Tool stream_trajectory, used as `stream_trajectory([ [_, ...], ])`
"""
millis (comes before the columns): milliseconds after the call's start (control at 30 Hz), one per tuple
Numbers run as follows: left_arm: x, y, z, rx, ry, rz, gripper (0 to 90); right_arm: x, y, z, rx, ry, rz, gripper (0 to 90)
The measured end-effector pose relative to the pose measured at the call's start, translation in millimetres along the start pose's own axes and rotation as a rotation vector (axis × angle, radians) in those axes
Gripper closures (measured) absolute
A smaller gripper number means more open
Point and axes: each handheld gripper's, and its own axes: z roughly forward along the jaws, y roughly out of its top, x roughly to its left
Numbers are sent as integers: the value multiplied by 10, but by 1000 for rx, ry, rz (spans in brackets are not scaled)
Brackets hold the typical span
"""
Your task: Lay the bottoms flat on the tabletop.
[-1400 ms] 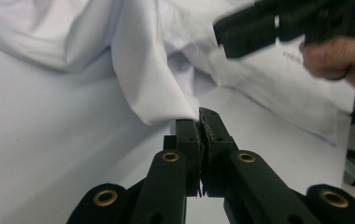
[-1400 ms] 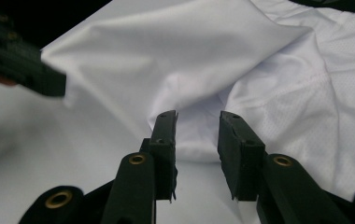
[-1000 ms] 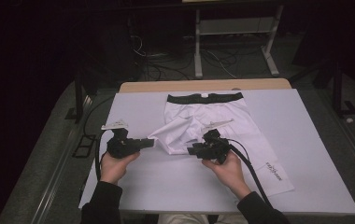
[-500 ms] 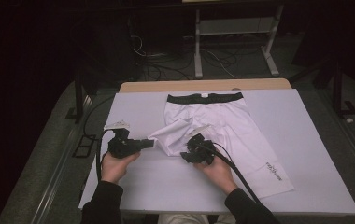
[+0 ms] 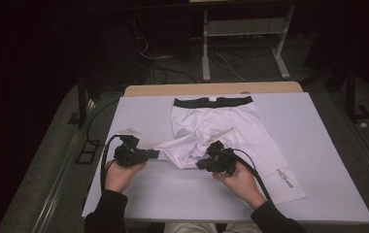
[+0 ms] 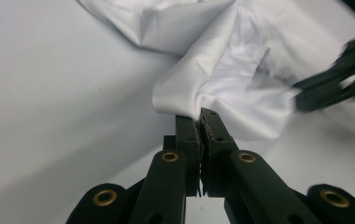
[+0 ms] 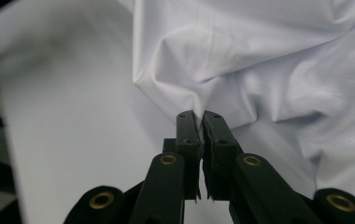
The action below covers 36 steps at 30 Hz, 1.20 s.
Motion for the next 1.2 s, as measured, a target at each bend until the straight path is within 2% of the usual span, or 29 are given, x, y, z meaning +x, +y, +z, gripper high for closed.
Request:
stream_trajectory([
  [67,-83,-23,4,26,10,33,869,-23,-18,-61,-2,17,17,847],
  [100,-152,-45,-5,43,6,53,869,-68,-52,-165,-8,56,58,847],
  [167,-181,-56,-8,45,0,62,869,-92,-65,-209,-10,73,74,847],
  [200,-208,-64,-9,47,-3,65,869,-131,-80,-284,-14,102,108,847],
  [233,-227,-66,-10,50,-6,70,869,-131,-80,-284,-14,102,108,847],
  [267,-237,-65,-4,51,-14,70,869,-171,-76,-329,-19,121,137,845],
  [300,-230,-53,24,56,-10,67,869,-193,-67,-337,-21,119,146,845],
  [400,-189,-49,85,65,-6,54,869,-288,-31,-288,-27,102,186,843],
  [433,-162,-48,121,73,-3,46,869,-288,-31,-288,-27,102,186,843],
  [467,-135,-48,157,80,-2,39,869,-360,7,-201,-20,78,214,843],
  [567,-66,-39,244,97,14,26,869,-435,51,-97,-24,54,236,843],
  [600,-45,-37,267,96,19,17,869,-503,96,6,-26,16,250,843],
  [633,-21,-34,286,99,22,12,869,-503,96,6,-26,16,250,843],
  [667,0,-34,305,101,27,7,868,-553,133,103,-14,-27,260,843],
  [700,22,-35,325,103,27,5,865,-570,148,147,-5,-50,257,844],
  [733,40,-38,340,106,31,-2,865,-570,148,147,-5,-50,257,844],
  [767,60,-42,349,106,41,-7,836,-590,172,212,9,-86,257,844],
  [800,80,-47,345,105,49,-12,836,-590,172,212,9,-86,257,844],
  [833,101,-51,330,97,55,-21,817,-594,184,235,13,-106,253,844],
  [1000,237,-89,149,21,88,-69,714,-629,200,273,17,-130,265,844],
  [1100,368,-151,85,7,85,-118,701,-641,197,279,18,-132,267,844],
  [1200,469,-202,71,4,56,-152,692,-654,201,278,19,-138,268,844],
])
